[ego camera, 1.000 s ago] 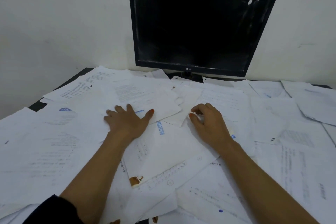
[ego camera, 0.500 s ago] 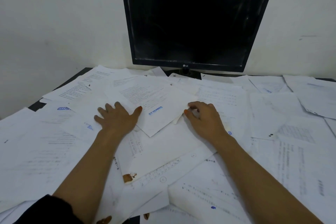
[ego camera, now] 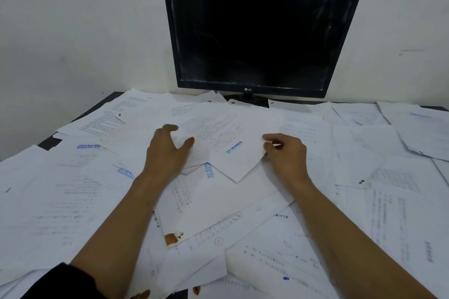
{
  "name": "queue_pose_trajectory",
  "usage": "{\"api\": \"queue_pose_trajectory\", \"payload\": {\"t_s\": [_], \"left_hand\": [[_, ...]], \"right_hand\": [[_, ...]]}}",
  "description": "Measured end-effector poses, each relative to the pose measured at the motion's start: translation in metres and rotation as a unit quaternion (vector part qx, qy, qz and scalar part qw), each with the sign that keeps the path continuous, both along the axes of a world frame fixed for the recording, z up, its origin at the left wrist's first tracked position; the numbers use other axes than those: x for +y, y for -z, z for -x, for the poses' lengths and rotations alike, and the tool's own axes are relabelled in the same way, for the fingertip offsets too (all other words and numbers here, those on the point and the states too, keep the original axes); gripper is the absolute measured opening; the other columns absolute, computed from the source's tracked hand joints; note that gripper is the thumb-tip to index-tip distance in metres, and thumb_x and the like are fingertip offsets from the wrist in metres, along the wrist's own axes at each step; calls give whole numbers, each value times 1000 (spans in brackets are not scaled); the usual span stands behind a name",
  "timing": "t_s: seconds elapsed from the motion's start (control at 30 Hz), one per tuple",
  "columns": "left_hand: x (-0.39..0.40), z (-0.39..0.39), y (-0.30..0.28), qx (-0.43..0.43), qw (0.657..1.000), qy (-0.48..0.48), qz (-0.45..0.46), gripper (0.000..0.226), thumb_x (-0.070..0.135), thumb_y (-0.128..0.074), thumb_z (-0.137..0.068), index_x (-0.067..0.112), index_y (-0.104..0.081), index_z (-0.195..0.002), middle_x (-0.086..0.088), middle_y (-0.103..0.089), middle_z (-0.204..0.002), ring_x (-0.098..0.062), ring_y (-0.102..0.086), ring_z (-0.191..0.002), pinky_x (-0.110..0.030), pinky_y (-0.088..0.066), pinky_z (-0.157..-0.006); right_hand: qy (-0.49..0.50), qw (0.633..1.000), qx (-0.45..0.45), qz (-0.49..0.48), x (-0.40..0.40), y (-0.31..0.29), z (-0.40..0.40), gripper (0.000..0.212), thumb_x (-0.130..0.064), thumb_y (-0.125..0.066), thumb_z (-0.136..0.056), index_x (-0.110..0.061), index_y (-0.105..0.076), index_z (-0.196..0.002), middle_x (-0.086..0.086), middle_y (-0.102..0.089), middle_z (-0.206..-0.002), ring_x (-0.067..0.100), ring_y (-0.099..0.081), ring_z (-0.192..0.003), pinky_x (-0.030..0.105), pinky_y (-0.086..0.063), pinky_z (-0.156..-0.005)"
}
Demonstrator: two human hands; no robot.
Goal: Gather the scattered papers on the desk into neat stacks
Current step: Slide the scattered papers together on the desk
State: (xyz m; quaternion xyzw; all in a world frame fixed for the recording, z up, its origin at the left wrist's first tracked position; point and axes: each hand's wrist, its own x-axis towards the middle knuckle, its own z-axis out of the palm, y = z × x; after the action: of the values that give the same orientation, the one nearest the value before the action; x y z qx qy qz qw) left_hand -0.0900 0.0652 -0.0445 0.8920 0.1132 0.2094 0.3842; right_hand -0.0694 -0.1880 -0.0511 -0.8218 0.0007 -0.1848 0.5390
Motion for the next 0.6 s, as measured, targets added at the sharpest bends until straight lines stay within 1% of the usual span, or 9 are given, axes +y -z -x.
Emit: {"api": "queue_pose_trajectory", "payload": {"t_s": [0.07, 0.17, 0.23, 0.3, 0.4, 0.43, 0.47, 0.53, 0.6], "left_hand": [[3, -3, 0, -1, 998, -26, 57, 52, 37, -67, -88, 16, -47, -132, -11, -47, -134, -28, -52, -120, -41, -43, -101], [4, -6, -1, 0, 997, -28, 73, 53, 35, -67, -89, 15, -45, -133, -9, -50, -135, -27, -53, -120, -40, -44, -101], [1, -4, -3, -10, 996, -22, 83, 51, 32, -66, -91, 14, -45, -134, -5, -53, -134, -23, -56, -114, -33, -44, -94], [-2, -2, -6, -17, 994, -31, 102, 46, 29, -63, -93, 13, -46, -133, 2, -53, -126, -15, -53, -104, -27, -39, -86], [-4, -1, -8, -31, 991, -38, 124, 41, 26, -61, -94, 13, -49, -131, 6, -49, -112, -9, -45, -97, -23, -33, -84], [-4, -1, -9, -34, 990, -37, 129, 40, 26, -61, -94, 13, -50, -130, 6, -49, -111, -8, -45, -97, -23, -33, -84], [-4, -1, -9, -36, 990, -37, 131, 40, 26, -62, -94, 13, -50, -130, 7, -49, -112, -7, -45, -97, -23, -33, -84], [-4, -3, -8, -38, 988, -40, 144, 40, 26, -65, -92, 15, -51, -128, 7, -49, -118, -8, -46, -102, -23, -35, -86], [-2, -6, -8, -38, 973, -34, 225, 44, 28, -70, -88, 16, -52, -126, 3, -52, -126, -13, -53, -109, -28, -45, -92]], "right_hand": [[32, 999, 2, -33, -1, 0, -1, 22, -3, -61, -88, -11, -75, -104, 2, -73, -93, 1, -65, -64, 7, -51, -68], [48, 994, 13, -101, -4, -1, -2, 19, -6, -63, -88, -9, -72, -105, 4, -72, -92, 4, -67, -55, 9, -52, -62], [24, 994, 24, -108, -2, -1, -2, 21, -12, -66, -89, -8, -71, -109, 3, -72, -96, 7, -70, -61, 17, -56, -71], [-29, 999, 19, -31, 2, 0, -1, 25, -21, -67, -90, -10, -71, -112, -2, -71, -102, 11, -71, -76, 29, -56, -84], [-117, 987, 3, 110, 12, 3, 5, 36, -32, -62, -93, -18, -63, -125, -9, -61, -116, 11, -58, -101, 21, -43, -91], [-146, 978, 4, 151, 14, 5, 7, 41, -37, -59, -94, -21, -58, -131, -10, -57, -122, 12, -51, -110, 21, -38, -94], [-168, 965, 9, 202, 15, 7, 8, 47, -43, -56, -94, -24, -53, -137, -11, -53, -130, 13, -43, -118, 23, -33, -97], [-187, 934, 21, 303, 14, 9, 9, 53, -53, -47, -95, -32, -43, -144, -15, -44, -140, 12, -30, -123, 25, -25, -99], [-190, 922, 31, 337, 13, 8, 10, 53, -58, -41, -95, -37, -40, -144, -18, -42, -142, 11, -27, -123, 26, -19, -96]]}}
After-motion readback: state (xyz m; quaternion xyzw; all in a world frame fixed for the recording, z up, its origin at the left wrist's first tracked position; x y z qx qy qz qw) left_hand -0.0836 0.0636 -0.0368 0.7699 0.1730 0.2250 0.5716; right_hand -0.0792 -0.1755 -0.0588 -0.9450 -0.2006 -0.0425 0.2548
